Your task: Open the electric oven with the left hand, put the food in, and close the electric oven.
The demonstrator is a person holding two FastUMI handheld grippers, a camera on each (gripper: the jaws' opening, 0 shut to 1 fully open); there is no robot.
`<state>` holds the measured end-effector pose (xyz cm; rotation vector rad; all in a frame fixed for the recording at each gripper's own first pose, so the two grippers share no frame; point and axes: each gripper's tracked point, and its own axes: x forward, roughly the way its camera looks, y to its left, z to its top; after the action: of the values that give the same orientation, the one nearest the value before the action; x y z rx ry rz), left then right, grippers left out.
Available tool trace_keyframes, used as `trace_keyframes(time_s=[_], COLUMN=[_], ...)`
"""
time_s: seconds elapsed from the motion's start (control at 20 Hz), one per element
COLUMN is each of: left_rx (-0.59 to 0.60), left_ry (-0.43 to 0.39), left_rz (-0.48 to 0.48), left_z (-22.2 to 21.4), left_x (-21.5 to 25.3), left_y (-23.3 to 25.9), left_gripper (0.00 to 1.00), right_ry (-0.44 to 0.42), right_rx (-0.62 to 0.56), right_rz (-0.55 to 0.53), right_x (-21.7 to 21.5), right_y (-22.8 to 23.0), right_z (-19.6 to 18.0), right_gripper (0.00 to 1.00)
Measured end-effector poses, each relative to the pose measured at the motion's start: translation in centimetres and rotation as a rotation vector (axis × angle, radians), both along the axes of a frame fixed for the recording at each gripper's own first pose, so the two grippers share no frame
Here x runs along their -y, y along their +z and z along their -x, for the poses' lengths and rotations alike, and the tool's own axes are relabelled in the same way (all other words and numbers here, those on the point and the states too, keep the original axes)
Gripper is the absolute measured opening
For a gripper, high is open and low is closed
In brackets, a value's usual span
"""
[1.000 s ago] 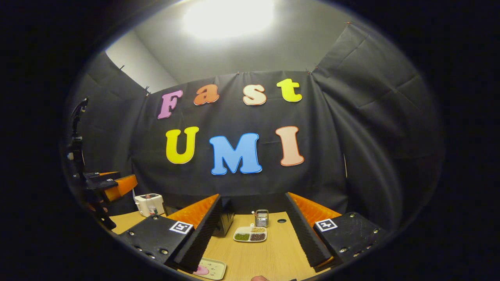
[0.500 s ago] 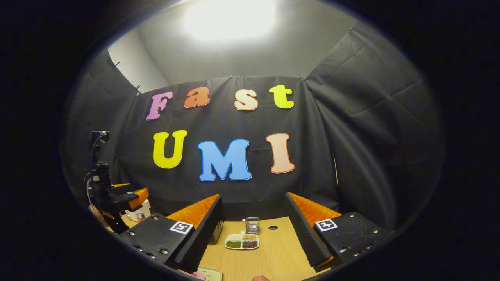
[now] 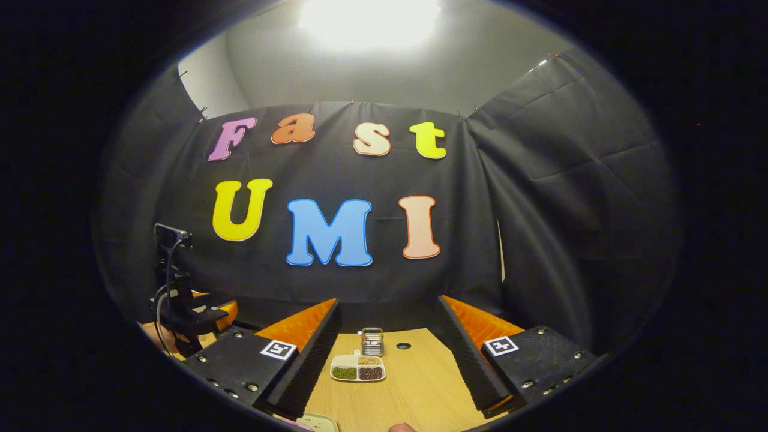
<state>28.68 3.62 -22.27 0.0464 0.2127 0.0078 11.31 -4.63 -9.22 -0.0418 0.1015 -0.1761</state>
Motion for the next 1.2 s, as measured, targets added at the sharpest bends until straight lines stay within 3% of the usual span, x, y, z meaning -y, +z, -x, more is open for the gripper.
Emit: trace_keyframes(time_s=[0.45, 0.65, 1.0, 1.2], left_rx=[-0.109, -0.098, -0.118, -0.136], left_ry=[0.021, 0.014, 0.034, 0.044], left_rz=[0.013, 0.010, 0.005, -0.012], left_z=[-4.0, -3.5, 0.2, 2.9], left_x=[-2.1, -1.8, -1.5, -1.3], left_y=[-8.5, -9.2, -9.8, -10.3], left_gripper=[0.98, 1.00, 0.97, 1.00], right_ry=[-0.042, -0.033, 0.000, 0.029], right_rx=[-0.063, -0.058, -0.054, -0.050], right_rz=[0.028, 0.040, 0.023, 0.010], right_x=[-1.4, -1.8, -1.8, -1.7], right_y=[-1.6, -1.2, -1.0, -0.8], right_z=[-0.3, -0.3, 0.1, 0.6], right_gripper=[0.98, 0.98, 0.98, 0.98])
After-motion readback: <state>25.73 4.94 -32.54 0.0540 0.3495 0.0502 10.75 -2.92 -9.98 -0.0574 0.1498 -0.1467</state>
